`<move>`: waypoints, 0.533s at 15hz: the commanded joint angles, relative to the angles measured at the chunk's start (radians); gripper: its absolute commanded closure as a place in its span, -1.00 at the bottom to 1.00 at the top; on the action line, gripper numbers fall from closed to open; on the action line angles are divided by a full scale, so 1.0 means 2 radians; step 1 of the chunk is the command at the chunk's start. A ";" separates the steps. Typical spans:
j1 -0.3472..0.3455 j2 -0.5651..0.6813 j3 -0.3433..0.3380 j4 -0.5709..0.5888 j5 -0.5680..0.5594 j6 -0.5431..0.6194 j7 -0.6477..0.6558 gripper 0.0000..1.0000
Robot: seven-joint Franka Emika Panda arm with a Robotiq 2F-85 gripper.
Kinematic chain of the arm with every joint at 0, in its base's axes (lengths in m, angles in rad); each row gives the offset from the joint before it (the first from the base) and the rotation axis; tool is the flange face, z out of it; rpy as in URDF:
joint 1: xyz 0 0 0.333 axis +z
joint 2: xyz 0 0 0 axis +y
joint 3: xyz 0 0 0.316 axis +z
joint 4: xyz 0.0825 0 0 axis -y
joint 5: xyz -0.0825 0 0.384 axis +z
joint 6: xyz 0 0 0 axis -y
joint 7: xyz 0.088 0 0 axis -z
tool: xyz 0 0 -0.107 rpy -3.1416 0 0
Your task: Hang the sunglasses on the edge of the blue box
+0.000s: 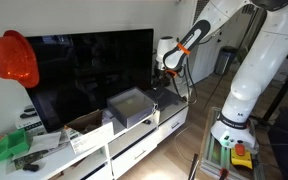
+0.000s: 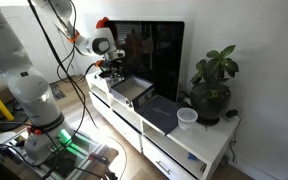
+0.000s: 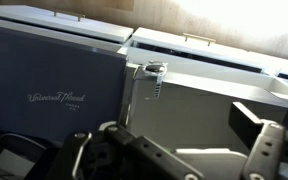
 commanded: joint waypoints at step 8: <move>0.016 -0.073 -0.071 0.022 -0.060 -0.089 -0.044 -1.00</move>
